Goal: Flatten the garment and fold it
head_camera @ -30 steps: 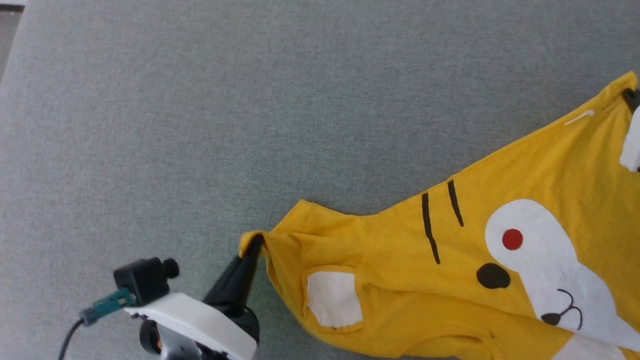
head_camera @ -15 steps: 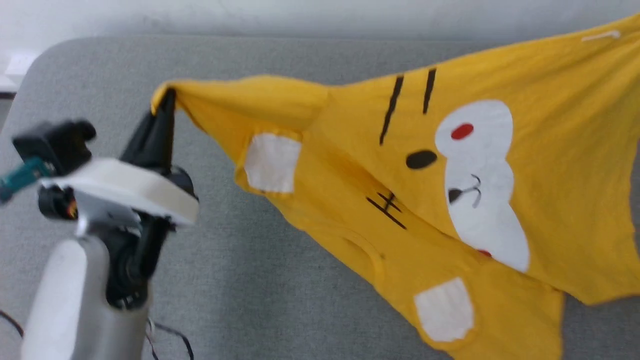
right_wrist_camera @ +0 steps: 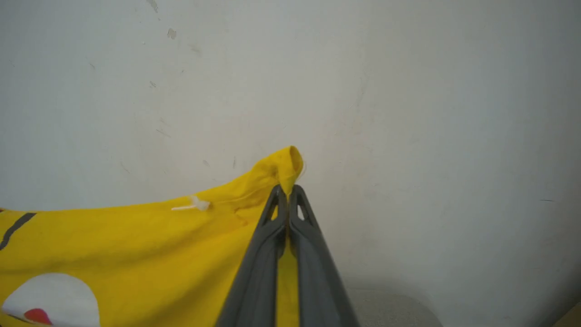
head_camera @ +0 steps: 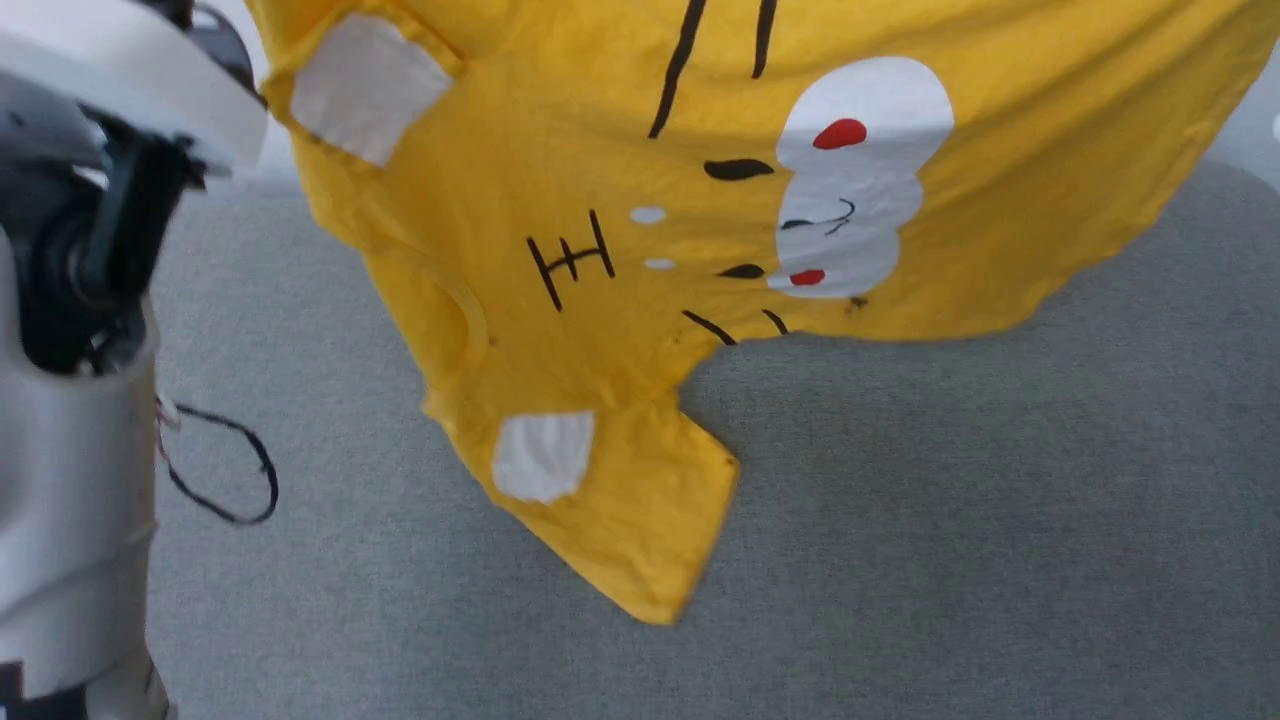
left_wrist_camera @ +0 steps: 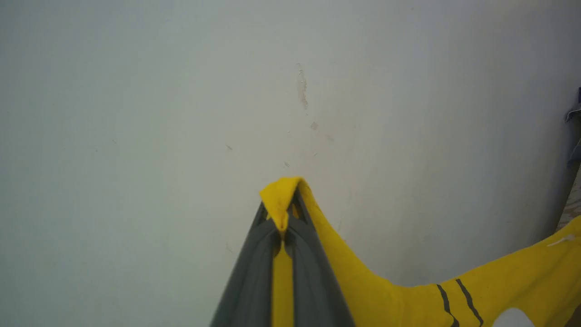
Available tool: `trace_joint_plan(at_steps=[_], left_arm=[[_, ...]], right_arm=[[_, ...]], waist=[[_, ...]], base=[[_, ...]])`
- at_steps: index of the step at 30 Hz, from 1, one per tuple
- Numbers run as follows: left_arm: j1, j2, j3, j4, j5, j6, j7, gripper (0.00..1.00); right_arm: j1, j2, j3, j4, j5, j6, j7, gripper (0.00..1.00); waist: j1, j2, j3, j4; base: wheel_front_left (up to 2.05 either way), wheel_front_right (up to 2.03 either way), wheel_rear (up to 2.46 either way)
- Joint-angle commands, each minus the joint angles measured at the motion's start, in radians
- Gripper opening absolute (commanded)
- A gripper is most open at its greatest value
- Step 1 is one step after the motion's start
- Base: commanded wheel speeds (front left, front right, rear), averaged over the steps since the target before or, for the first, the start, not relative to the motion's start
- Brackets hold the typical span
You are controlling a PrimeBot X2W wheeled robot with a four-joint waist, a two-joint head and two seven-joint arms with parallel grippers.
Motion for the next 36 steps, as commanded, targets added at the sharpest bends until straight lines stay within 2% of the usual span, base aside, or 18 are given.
trace_joint_plan(at_steps=[1,9,13,16,21,29,36], left_arm=[[-0.056,0.008,-0.006,0.011,-0.007,-0.005,0.027,0.00],[-0.265,0.009,-0.023,0.098,-0.023,0.011,0.137,0.00],[-0.355,-0.005,-0.035,0.171,-0.033,0.034,0.195,0.00],[-0.434,-0.004,-0.047,0.225,-0.011,0.041,0.200,0.00],[-0.609,-0.010,-0.070,0.325,0.054,0.043,0.133,0.00],[-0.899,-0.033,-0.087,0.500,0.136,0.020,-0.078,0.00],[-0.989,-0.040,-0.110,0.594,0.150,-0.040,-0.207,0.00]], right_arm=[[-0.031,0.002,0.010,-0.013,0.007,-0.002,0.014,0.00],[-0.129,0.005,0.037,-0.036,0.008,-0.002,0.102,0.00],[-0.182,0.011,0.067,-0.010,-0.002,-0.002,0.146,0.00],[-0.254,0.017,0.083,0.032,-0.025,-0.002,0.147,0.00],[-0.418,0.034,0.091,0.146,-0.081,-0.002,0.093,0.00],[-0.655,0.072,0.078,0.350,-0.176,-0.002,-0.061,0.00],[-0.756,0.055,0.063,0.483,-0.234,-0.002,-0.167,0.00]], waist=[[0.0002,0.0000,-0.031,-0.031],[0.0002,0.0000,-0.005,-0.050],[0.0002,0.0000,0.048,-0.065],[0.0002,0.0000,0.111,-0.078],[0.0002,0.0000,0.232,-0.100],[0.0002,0.0000,0.378,-0.133],[0.0002,0.0000,0.484,-0.109]], base=[[0.00,0.00,0.00],[0.00,0.00,0.00],[0.00,0.00,0.00],[0.00,0.00,0.00],[0.00,0.00,0.00],[0.00,0.00,0.00],[0.00,0.00,0.00]])
